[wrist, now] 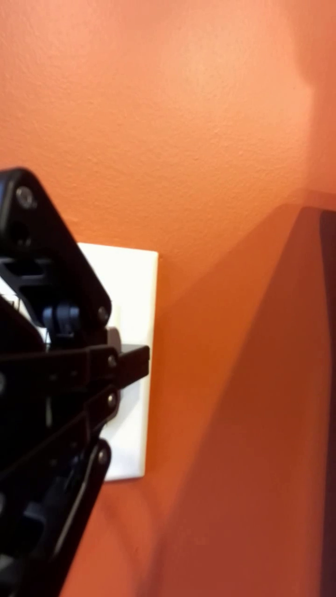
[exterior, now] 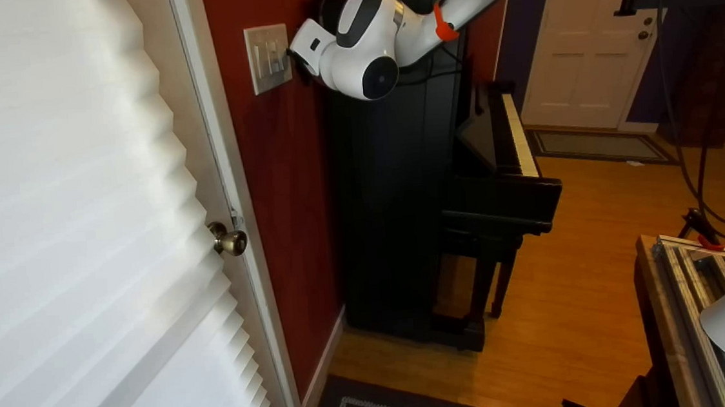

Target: Turn the right light switch off

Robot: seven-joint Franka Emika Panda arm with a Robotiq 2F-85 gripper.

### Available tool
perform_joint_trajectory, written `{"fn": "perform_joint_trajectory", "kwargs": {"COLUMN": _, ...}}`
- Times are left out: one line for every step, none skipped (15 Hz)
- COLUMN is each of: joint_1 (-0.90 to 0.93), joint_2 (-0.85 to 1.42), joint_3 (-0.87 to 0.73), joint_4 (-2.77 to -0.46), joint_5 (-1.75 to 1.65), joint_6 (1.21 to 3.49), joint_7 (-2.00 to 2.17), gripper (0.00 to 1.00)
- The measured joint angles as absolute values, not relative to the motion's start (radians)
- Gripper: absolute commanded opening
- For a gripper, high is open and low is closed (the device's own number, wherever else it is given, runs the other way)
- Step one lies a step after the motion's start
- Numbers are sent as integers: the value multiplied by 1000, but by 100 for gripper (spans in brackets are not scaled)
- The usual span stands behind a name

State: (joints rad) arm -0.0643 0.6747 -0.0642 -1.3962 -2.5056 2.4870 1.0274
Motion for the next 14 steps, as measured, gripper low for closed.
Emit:
{"fn": "perform_joint_trajectory", "kwargs": {"joint_1": -75, "joint_2": 674, "joint_3": -51, "joint_4": -1396, "joint_5": -2506, "joint_6": 2487, "joint_7": 1023, "gripper": 0}}
{"fn": "perform_joint_trajectory", "kwargs": {"joint_1": -85, "joint_2": 672, "joint_3": -39, "joint_4": -1396, "joint_5": -2506, "joint_6": 2489, "joint_7": 1017, "gripper": 0}}
{"fn": "perform_joint_trajectory", "kwargs": {"joint_1": -94, "joint_2": 669, "joint_3": -30, "joint_4": -1396, "joint_5": -2506, "joint_6": 2495, "joint_7": 1013, "gripper": 0}}
{"fn": "perform_joint_trajectory", "kwargs": {"joint_1": -101, "joint_2": 666, "joint_3": -22, "joint_4": -1395, "joint_5": -2506, "joint_6": 2506, "joint_7": 1010, "gripper": 0}}
{"fn": "perform_joint_trajectory", "kwargs": {"joint_1": -108, "joint_2": 663, "joint_3": -16, "joint_4": -1393, "joint_5": -2506, "joint_6": 2522, "joint_7": 1009, "gripper": 0}}
{"fn": "perform_joint_trajectory", "kwargs": {"joint_1": -115, "joint_2": 660, "joint_3": -10, "joint_4": -1390, "joint_5": -2505, "joint_6": 2539, "joint_7": 1006, "gripper": 0}}
{"fn": "perform_joint_trajectory", "kwargs": {"joint_1": -120, "joint_2": 656, "joint_3": -6, "joint_4": -1387, "joint_5": -2505, "joint_6": 2555, "joint_7": 1000, "gripper": 0}}
{"fn": "perform_joint_trajectory", "kwargs": {"joint_1": -124, "joint_2": 653, "joint_3": -2, "joint_4": -1385, "joint_5": -2505, "joint_6": 2567, "joint_7": 995, "gripper": 0}}
{"fn": "perform_joint_trajectory", "kwargs": {"joint_1": -128, "joint_2": 650, "joint_3": 2, "joint_4": -1384, "joint_5": -2505, "joint_6": 2573, "joint_7": 989, "gripper": 0}}
{"fn": "perform_joint_trajectory", "kwargs": {"joint_1": -129, "joint_2": 647, "joint_3": 4, "joint_4": -1383, "joint_5": -2503, "joint_6": 2576, "joint_7": 982, "gripper": 0}}
{"fn": "perform_joint_trajectory", "kwargs": {"joint_1": -130, "joint_2": 644, "joint_3": 5, "joint_4": -1383, "joint_5": -2501, "joint_6": 2577, "joint_7": 974, "gripper": 0}}
{"fn": "perform_joint_trajectory", "kwargs": {"joint_1": -130, "joint_2": 642, "joint_3": 5, "joint_4": -1383, "joint_5": -2500, "joint_6": 2577, "joint_7": 968, "gripper": 0}}
{"fn": "perform_joint_trajectory", "kwargs": {"joint_1": -130, "joint_2": 640, "joint_3": 6, "joint_4": -1383, "joint_5": -2500, "joint_6": 2577, "joint_7": 963, "gripper": 0}}
{"fn": "perform_joint_trajectory", "kwargs": {"joint_1": -130, "joint_2": 640, "joint_3": 6, "joint_4": -1382, "joint_5": -2500, "joint_6": 2577, "joint_7": 960, "gripper": 0}}
